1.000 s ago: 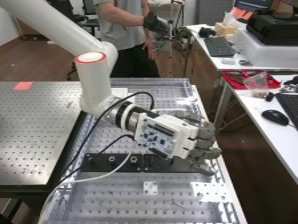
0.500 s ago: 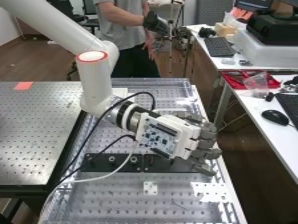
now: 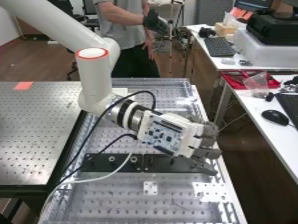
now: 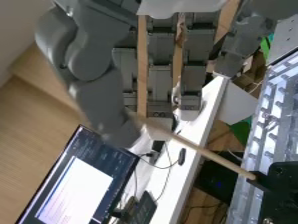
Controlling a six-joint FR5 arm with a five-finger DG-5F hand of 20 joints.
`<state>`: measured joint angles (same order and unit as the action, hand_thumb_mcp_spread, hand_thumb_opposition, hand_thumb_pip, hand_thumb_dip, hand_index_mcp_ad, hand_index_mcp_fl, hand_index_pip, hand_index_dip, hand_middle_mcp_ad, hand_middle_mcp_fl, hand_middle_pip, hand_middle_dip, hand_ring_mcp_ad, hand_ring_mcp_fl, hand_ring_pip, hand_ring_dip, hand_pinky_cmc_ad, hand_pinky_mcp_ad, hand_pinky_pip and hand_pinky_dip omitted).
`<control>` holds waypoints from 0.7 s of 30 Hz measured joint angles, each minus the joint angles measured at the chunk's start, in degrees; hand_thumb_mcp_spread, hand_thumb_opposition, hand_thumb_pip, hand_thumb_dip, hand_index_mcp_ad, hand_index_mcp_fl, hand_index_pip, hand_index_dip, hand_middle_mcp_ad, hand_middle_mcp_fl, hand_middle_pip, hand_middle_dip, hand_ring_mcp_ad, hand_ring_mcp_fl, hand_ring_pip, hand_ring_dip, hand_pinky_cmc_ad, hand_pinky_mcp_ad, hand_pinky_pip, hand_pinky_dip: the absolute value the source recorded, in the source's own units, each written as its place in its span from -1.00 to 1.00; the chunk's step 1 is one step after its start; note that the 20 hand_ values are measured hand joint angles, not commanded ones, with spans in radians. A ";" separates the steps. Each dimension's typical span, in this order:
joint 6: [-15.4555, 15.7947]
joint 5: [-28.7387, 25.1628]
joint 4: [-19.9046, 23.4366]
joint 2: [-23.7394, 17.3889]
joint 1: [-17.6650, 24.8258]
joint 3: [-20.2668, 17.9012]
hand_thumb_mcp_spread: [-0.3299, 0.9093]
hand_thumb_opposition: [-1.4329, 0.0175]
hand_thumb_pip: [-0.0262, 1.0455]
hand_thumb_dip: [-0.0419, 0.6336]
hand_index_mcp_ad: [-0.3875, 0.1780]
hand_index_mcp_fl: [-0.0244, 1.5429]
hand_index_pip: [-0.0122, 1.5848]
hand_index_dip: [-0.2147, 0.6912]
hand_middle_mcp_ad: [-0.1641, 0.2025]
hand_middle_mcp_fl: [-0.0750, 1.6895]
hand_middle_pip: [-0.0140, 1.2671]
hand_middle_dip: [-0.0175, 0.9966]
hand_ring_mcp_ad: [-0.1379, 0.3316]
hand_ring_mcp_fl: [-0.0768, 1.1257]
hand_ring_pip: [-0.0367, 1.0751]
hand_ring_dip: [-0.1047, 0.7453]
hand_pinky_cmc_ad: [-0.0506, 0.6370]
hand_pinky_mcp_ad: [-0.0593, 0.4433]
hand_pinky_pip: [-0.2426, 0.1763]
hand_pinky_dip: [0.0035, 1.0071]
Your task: Grab the chopstick and place it in the clear container
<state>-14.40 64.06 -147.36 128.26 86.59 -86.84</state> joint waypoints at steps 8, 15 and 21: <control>-0.05 0.76 -1.08 -0.03 -0.17 0.24 0.44 -0.22 0.43 -0.01 0.00 -0.70 0.93 -0.48 0.11 -0.33 0.38 0.46 -0.04 -0.16 -0.54 0.56 0.21 0.16 0.30 -0.65; 0.07 1.45 -2.35 -0.03 -0.24 0.63 0.39 -0.19 0.51 -0.01 0.05 -0.88 0.87 -0.48 0.11 -0.41 0.35 0.46 -0.04 -0.27 -0.53 0.55 0.18 0.15 0.24 -0.63; 0.39 1.28 -2.78 -0.01 -0.30 0.55 0.39 -0.18 0.52 -0.01 0.05 -0.90 0.87 -0.48 0.11 -0.43 0.35 0.43 -0.04 -0.29 -0.52 0.50 0.15 0.16 0.16 -0.58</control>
<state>-14.01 65.34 -150.15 128.25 86.29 -86.29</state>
